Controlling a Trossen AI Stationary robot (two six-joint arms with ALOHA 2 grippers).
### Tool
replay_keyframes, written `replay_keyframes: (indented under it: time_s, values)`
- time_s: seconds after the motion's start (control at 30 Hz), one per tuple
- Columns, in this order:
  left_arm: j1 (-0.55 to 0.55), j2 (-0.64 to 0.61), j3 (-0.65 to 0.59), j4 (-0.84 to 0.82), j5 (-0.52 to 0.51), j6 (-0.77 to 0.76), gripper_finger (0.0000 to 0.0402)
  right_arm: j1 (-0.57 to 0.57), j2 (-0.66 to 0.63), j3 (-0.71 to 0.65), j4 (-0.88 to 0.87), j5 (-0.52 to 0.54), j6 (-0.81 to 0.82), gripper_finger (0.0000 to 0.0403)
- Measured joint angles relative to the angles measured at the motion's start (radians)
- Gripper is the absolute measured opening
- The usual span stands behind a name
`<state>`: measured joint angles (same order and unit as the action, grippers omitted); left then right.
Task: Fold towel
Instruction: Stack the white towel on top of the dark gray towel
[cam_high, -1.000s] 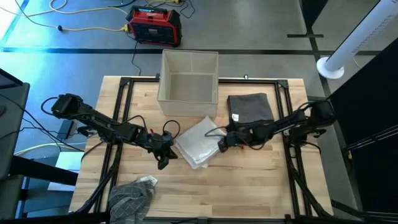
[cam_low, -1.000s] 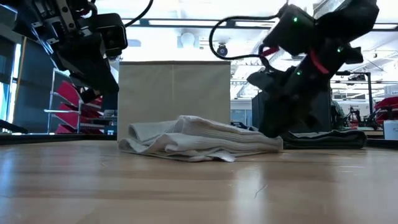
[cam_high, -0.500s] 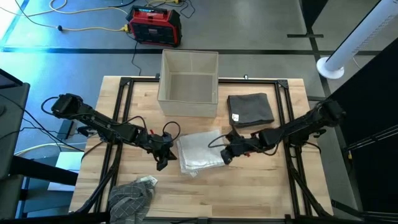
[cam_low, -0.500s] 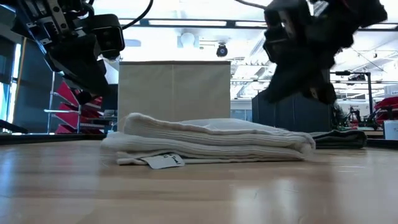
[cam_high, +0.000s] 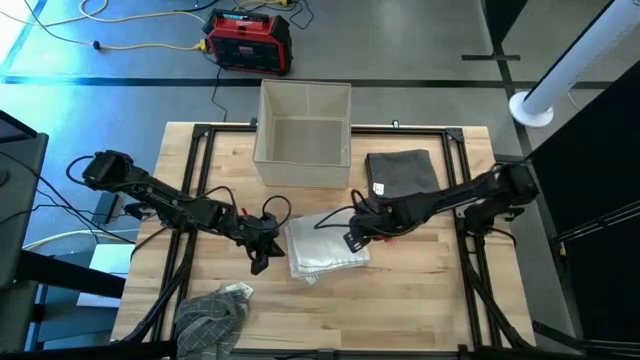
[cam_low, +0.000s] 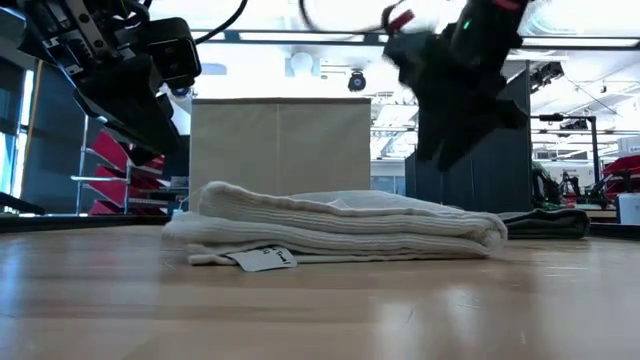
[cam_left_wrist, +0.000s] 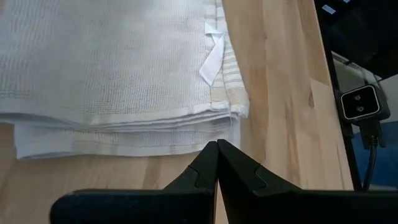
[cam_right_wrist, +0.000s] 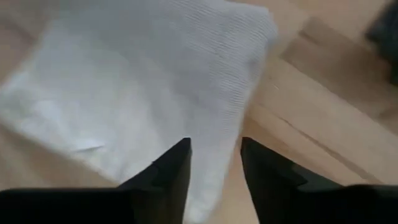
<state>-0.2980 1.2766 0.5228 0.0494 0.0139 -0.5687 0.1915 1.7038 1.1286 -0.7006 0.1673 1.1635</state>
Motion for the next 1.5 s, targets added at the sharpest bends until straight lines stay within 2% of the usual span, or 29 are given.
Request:
replay_keyframes:
  time_s: [0.2, 0.4, 0.53, 0.63, 0.67, 0.8, 1.03, 1.23, 1.33, 1.5]
  values:
    - [0.001, 0.000, 0.000, -0.005, 0.000, 0.005, 0.0000, -0.002, 0.113, 0.001, 0.072, 0.027, -0.028, 0.0201]
    - [0.001, 0.000, 0.000, -0.010, 0.000, 0.005, 0.0000, -0.011, 0.195, 0.005, 0.109, 0.042, -0.028, 0.0196]
    - [0.001, 0.000, 0.000, -0.013, 0.000, 0.005, 0.0000, -0.025, 0.218, 0.006, 0.165, -0.019, -0.053, 0.0134]
    - [0.001, 0.000, 0.000, -0.030, 0.000, 0.001, 0.0000, -0.028, 0.200, 0.005, 0.169, -0.016, -0.075, 0.0048]
    - [0.001, 0.000, 0.000, -0.031, 0.000, -0.002, 0.0000, -0.028, 0.188, 0.002, 0.164, -0.017, -0.097, 0.0031]
    - [0.001, 0.000, 0.000, -0.040, 0.000, -0.003, 0.0000, -0.033, 0.083, -0.004, 0.083, -0.048, -0.106, 0.0032]
    - [0.004, 0.000, 0.000, -0.061, 0.000, 0.042, 0.0000, -0.048, -0.250, -0.001, -0.220, -0.065, -0.045, 0.0032]
    - [0.005, 0.000, 0.000, -0.061, -0.032, 0.076, 0.0000, -0.098, -0.500, 0.031, -0.492, 0.062, 0.040, 0.0032]
    - [0.006, 0.000, 0.000, -0.061, -0.038, 0.083, 0.0000, -0.166, -0.586, 0.049, -0.523, 0.103, 0.013, 0.0032]
    - [0.015, 0.000, 0.000, -0.084, -0.013, 0.078, 0.0000, -0.296, -0.635, 0.103, -0.464, 0.064, -0.120, 0.0032]
